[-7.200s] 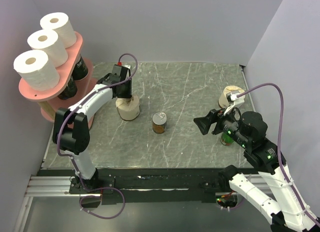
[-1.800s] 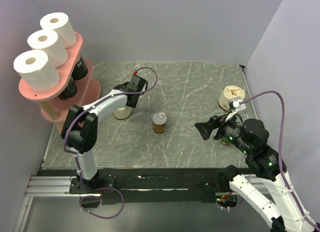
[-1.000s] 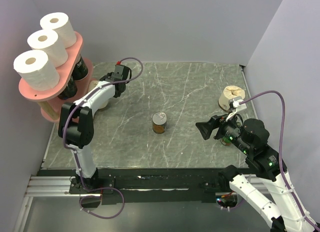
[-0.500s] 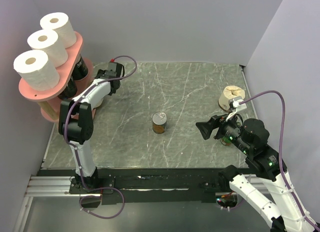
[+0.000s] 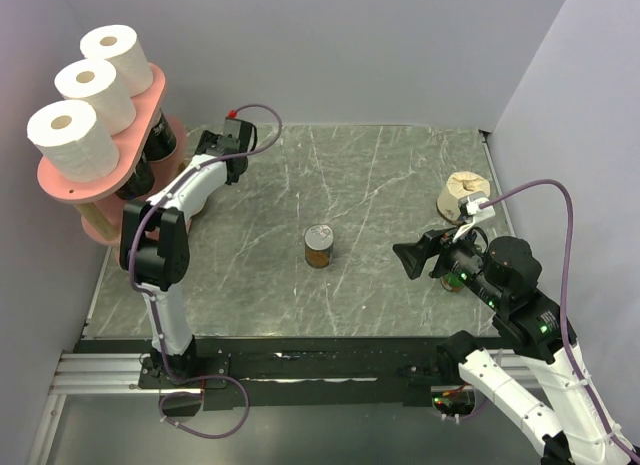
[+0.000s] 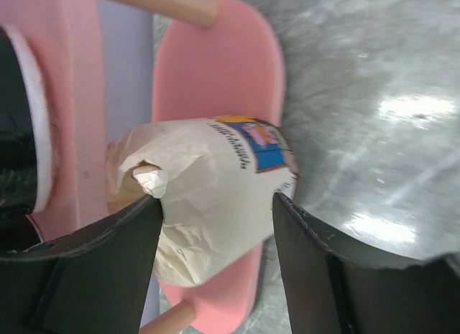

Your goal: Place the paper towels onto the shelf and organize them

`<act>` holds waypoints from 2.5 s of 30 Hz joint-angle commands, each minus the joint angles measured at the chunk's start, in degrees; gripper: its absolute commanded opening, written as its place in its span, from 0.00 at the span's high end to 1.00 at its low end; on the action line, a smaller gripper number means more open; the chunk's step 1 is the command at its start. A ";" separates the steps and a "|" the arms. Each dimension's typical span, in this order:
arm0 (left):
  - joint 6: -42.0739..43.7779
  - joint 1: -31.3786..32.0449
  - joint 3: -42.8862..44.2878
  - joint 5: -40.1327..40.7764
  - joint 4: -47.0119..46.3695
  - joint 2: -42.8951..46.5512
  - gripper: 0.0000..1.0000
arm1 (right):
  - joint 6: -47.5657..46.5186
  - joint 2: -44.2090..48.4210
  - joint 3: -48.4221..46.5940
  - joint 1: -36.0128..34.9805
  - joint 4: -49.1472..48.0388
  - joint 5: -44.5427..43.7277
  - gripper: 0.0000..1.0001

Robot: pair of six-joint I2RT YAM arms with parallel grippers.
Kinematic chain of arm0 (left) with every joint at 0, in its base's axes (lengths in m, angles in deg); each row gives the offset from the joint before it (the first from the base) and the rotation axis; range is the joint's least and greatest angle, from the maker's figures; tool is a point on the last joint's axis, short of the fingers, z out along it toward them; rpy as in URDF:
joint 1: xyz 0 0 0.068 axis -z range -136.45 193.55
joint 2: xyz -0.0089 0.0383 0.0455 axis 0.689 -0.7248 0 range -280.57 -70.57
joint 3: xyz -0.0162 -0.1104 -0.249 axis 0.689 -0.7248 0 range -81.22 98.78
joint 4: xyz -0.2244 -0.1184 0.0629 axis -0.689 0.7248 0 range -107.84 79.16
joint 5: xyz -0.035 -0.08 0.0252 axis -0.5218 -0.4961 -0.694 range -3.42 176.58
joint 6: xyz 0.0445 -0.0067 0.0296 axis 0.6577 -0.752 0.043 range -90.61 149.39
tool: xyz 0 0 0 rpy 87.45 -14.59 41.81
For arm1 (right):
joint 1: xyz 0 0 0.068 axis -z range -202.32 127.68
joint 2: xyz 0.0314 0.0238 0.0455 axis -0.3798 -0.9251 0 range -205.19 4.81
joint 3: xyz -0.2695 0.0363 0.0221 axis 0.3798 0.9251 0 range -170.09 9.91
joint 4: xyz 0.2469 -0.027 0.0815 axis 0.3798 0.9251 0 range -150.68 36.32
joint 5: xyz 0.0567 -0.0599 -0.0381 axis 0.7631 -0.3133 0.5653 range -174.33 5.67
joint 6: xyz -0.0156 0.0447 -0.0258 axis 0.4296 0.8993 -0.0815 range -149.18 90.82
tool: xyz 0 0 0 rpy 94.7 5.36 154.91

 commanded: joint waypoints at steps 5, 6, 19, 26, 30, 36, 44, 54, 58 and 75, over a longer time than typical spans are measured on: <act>-2.36 1.52 0.53 -8.63 2.22 10.39 0.31 | 0.46 2.12 -2.19 -0.36 -0.19 -0.82 0.08; -2.36 1.61 -0.96 -9.42 2.13 11.11 0.31 | 0.72 2.64 -1.58 -0.27 -0.45 -0.82 0.09; -3.06 1.88 -12.13 -5.49 1.25 13.40 0.45 | 1.69 2.82 -0.87 -0.36 -2.03 1.64 0.09; -3.41 1.70 -14.33 1.98 1.69 7.70 0.53 | 0.02 0.54 -2.54 -0.36 -0.81 2.43 0.09; -2.89 1.09 -12.75 4.45 1.52 4.35 0.55 | -0.16 0.62 -2.01 -0.36 -1.59 1.91 0.09; -2.01 -1.20 -10.29 6.47 -0.23 0.31 0.55 | 0.19 0.10 -1.05 -0.27 -2.65 1.64 0.09; -1.83 -2.96 -6.60 6.21 -1.03 -2.68 0.55 | 0.28 -1.66 -0.96 -0.36 -3.27 0.94 0.09; -2.00 -4.98 -2.12 4.02 -0.33 -4.97 0.54 | 0.72 -4.56 -1.66 -0.36 -4.23 1.12 0.09; -4.63 -4.02 0.78 -0.81 2.04 -2.78 0.55 | 1.86 -5.61 -1.40 -0.36 -5.29 1.03 0.10; -16.15 8.73 -11.07 -38.68 -0.94 31.05 0.09 | -4.90 -26.43 -10.44 6.91 -6.43 -20.68 0.09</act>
